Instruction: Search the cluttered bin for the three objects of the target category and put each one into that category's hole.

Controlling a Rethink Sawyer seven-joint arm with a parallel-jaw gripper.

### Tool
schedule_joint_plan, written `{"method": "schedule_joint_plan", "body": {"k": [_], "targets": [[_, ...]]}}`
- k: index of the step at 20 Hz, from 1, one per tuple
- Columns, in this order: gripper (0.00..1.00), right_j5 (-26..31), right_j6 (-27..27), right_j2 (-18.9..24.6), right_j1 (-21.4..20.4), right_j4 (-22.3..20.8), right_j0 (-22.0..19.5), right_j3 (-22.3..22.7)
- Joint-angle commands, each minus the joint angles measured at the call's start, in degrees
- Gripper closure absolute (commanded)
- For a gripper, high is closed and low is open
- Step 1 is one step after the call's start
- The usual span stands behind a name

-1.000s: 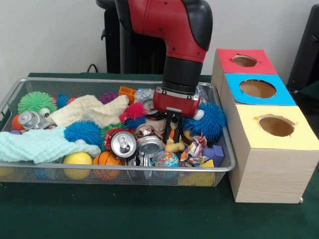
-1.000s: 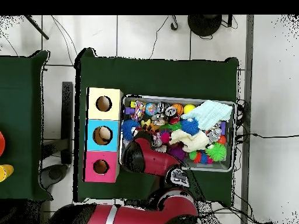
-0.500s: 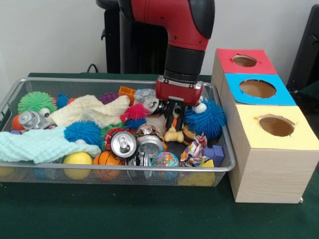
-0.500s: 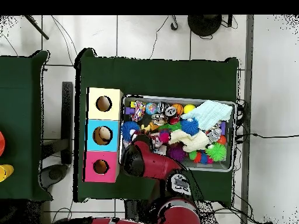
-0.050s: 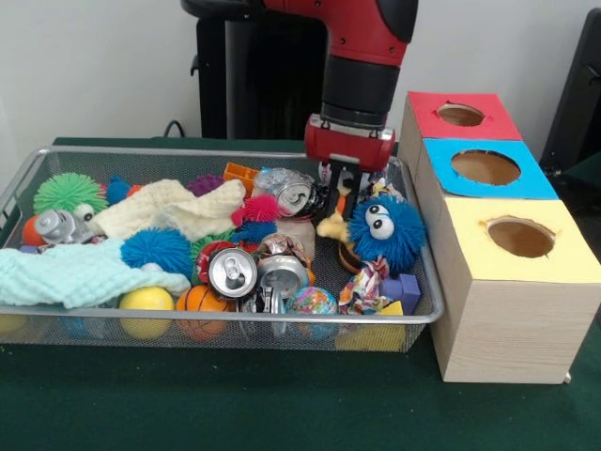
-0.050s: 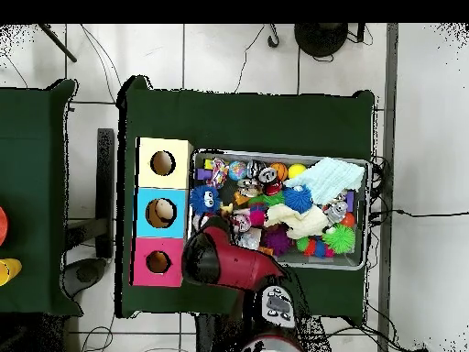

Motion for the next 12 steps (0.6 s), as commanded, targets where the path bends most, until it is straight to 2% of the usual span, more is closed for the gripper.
{"method": "schedule_joint_plan", "body": {"k": [1,6,12], "targets": [[1.0,15.8,10.4,-1.7,-7.2,2.9,6.1,6.5],[1.0,23.2,10.9,-4.3,-12.7,3.2,9.0,7.0],[1.0,26.4,12.4,-4.8,-16.1,4.1,10.9,8.0]]}}
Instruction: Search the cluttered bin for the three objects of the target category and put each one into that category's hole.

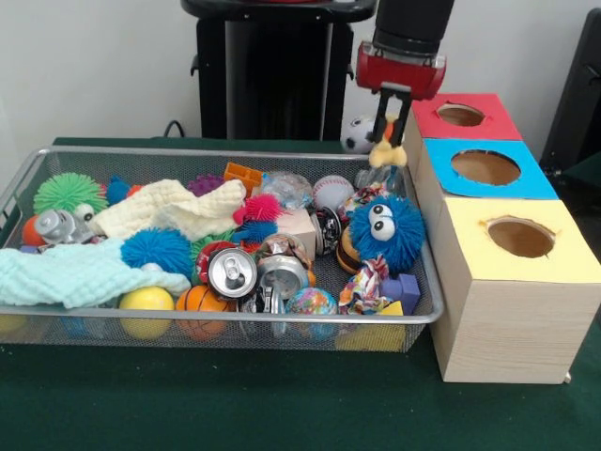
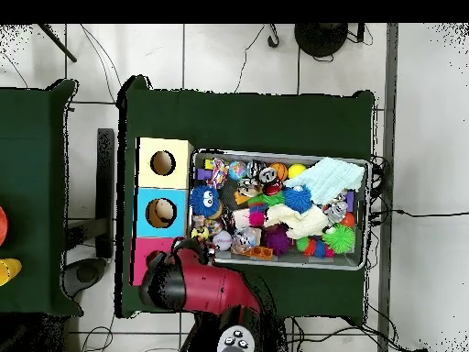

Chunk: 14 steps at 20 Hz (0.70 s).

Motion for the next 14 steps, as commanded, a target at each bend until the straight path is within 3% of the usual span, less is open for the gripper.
{"method": "schedule_joint_plan", "body": {"k": [1,7,14], "targets": [[1.0,11.6,12.7,-0.5,-7.3,3.3,1.6,4.1],[1.0,16.8,13.0,-2.8,-12.5,3.6,3.6,5.6],[1.0,14.9,11.8,-2.5,-11.9,3.4,2.5,6.3]]}}
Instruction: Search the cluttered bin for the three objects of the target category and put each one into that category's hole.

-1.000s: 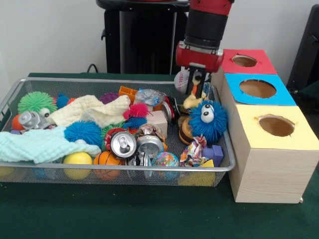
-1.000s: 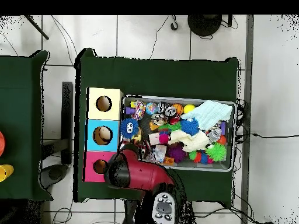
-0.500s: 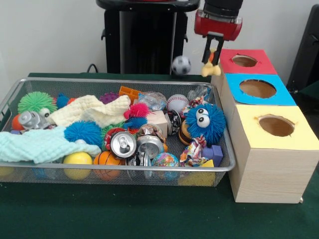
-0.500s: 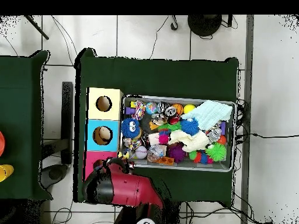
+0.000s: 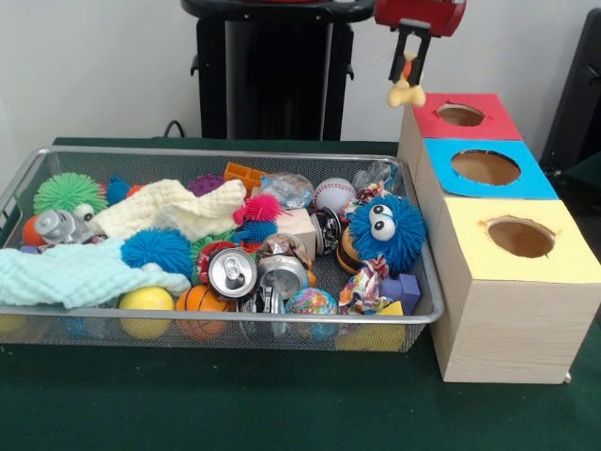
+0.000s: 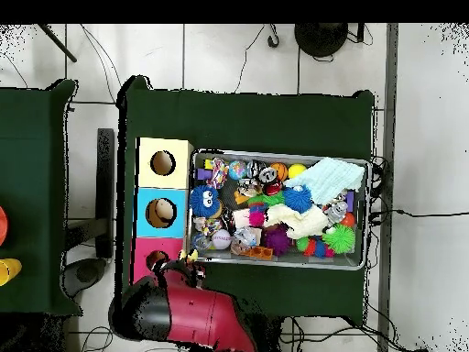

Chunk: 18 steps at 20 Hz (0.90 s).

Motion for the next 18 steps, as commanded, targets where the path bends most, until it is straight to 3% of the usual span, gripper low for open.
{"method": "schedule_joint_plan", "body": {"k": [1,18], "targets": [[1.0,4.4,11.8,0.4,-2.0,2.2,-1.3,2.7],[1.0,-5.2,15.2,4.9,4.7,7.1,0.3,4.7]]}}
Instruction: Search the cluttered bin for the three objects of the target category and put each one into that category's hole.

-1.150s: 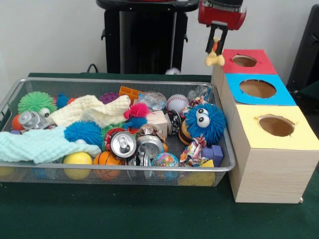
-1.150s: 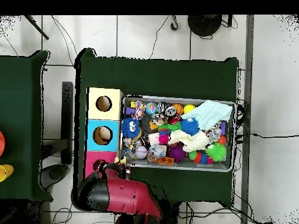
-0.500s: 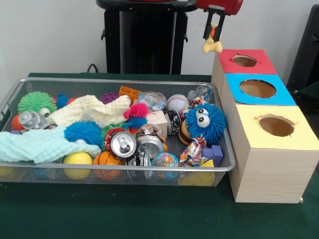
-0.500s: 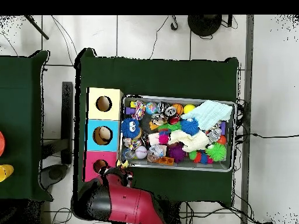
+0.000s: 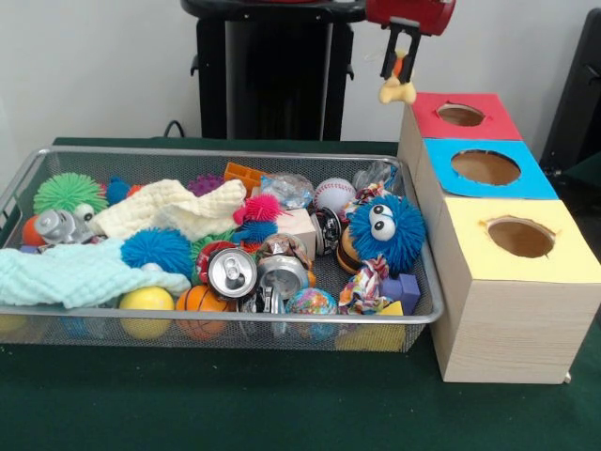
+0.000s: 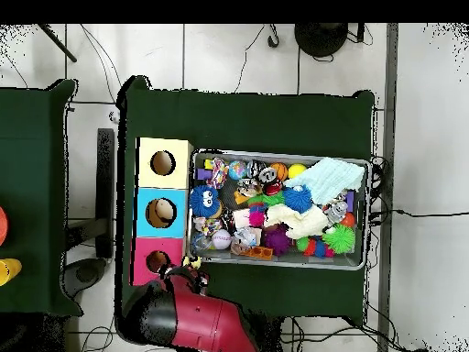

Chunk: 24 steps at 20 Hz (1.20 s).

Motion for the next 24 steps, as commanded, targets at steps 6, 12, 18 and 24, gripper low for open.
{"method": "schedule_joint_plan", "body": {"k": [6,12,18,24], "targets": [[1.0,-7.0,16.2,6.4,5.9,6.0,1.9,2.2],[1.0,-6.4,17.6,6.9,5.0,9.1,4.1,2.4],[1.0,-5.3,18.3,6.4,5.0,11.0,6.1,1.9],[1.0,-5.9,18.6,6.3,5.6,11.4,6.7,2.0]]}}
